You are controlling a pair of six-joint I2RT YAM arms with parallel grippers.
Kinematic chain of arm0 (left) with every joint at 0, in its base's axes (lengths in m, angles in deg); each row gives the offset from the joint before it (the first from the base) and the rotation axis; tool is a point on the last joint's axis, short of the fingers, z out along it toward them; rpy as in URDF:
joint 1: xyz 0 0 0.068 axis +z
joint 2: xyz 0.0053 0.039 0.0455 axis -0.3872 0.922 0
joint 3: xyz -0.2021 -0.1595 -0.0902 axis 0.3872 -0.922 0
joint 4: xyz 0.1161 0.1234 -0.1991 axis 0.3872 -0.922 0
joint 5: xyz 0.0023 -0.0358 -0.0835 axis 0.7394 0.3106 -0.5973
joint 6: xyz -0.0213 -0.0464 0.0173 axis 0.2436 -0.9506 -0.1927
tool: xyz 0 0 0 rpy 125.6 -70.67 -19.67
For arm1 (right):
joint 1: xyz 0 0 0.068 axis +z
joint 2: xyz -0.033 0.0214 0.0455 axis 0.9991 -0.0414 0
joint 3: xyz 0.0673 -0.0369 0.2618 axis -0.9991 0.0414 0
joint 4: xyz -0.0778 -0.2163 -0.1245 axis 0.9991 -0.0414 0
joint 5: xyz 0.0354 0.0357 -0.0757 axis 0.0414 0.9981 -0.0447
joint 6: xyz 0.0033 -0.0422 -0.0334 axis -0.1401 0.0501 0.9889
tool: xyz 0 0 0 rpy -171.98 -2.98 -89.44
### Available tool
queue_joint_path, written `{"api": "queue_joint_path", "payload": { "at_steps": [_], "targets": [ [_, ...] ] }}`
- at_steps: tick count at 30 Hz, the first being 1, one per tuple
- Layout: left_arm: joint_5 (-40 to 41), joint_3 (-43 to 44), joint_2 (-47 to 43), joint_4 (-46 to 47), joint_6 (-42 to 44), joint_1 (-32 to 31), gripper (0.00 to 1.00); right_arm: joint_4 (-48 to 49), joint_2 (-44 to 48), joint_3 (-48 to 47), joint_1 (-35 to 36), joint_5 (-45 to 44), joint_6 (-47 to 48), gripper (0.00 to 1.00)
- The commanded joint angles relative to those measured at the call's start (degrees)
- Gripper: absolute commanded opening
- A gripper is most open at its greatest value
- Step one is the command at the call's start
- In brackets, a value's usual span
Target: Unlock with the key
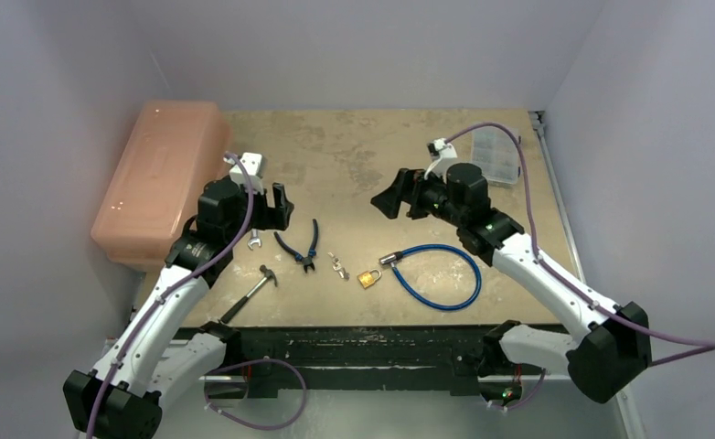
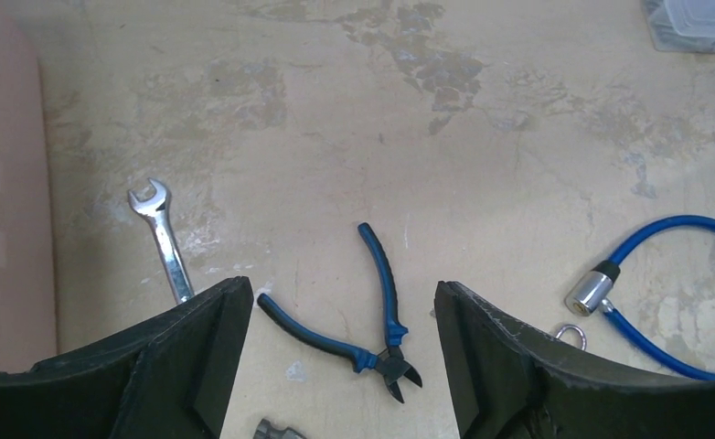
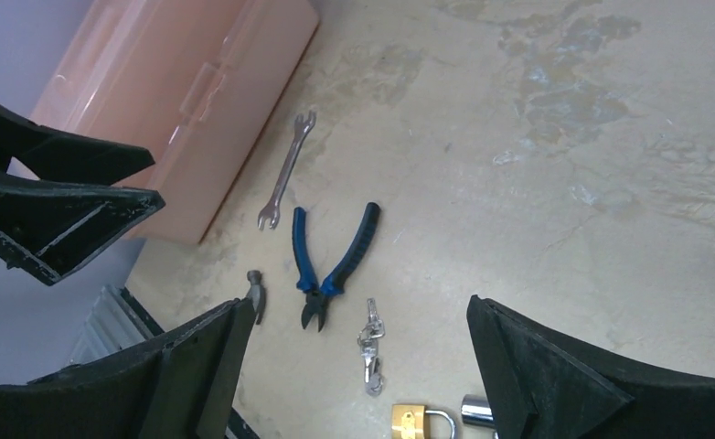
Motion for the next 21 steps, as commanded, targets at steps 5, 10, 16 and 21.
{"api": "queue_joint_path", "payload": {
  "at_steps": [5, 10, 16, 21],
  "targets": [
    [8.5, 1.6, -1.6, -0.6, 0.0, -0.2, 0.77, -10.7, -5.5, -8.7, 14.4, -12.8, 2.1, 0.97],
    [10.7, 1.8, -2.0, -0.9, -0.2, -0.1, 0.76, -11.6, -9.9, -10.1, 21.8, -18.0, 0.7, 0.94],
    [12.1, 1.9, -2.2, -1.3, -0.4, -0.1, 0.75, -10.4, -19.4, -12.1, 26.9, -21.0, -1.0, 0.89],
    [13.1, 1.9, -2.2, -1.3, -0.3, -0.1, 0.75, -11.7, -27.8, -17.1, 28.5, -23.6, 0.0, 0.76]
  ]
}}
